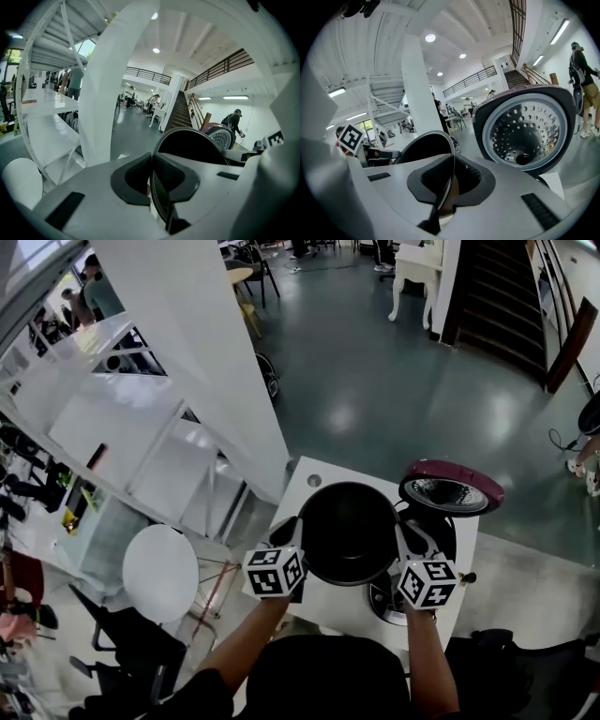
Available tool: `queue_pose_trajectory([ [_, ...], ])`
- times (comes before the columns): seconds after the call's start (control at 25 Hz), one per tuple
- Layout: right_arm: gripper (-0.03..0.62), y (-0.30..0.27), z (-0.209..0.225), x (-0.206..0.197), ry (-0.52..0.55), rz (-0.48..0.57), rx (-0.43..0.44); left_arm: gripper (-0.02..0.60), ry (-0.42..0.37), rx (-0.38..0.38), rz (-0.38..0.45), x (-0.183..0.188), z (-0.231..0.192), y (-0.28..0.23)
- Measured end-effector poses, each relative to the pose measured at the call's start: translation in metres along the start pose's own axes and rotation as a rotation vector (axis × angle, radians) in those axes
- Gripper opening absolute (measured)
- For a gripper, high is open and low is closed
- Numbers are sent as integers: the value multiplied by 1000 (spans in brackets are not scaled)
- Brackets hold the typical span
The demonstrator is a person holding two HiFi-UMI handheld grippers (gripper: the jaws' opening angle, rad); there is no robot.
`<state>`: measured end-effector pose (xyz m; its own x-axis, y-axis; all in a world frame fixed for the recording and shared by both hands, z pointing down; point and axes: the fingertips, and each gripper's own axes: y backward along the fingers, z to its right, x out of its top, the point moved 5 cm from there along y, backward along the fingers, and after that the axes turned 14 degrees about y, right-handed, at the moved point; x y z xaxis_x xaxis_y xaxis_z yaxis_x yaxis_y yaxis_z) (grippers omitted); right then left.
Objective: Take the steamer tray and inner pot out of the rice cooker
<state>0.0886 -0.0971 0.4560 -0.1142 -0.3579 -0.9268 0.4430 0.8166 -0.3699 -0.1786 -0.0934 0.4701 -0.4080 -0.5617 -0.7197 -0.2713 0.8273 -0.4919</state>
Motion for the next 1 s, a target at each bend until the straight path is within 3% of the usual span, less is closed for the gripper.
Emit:
queue_pose_trajectory([
  [0.48,17,-66,-75,-32,-22,-100,-25,25,31,-13,-98,13,-104,-11],
  [1.0,17,-94,-113,-96,6,-286,-125,25,-20,-15,-307,-33,-173,-49],
])
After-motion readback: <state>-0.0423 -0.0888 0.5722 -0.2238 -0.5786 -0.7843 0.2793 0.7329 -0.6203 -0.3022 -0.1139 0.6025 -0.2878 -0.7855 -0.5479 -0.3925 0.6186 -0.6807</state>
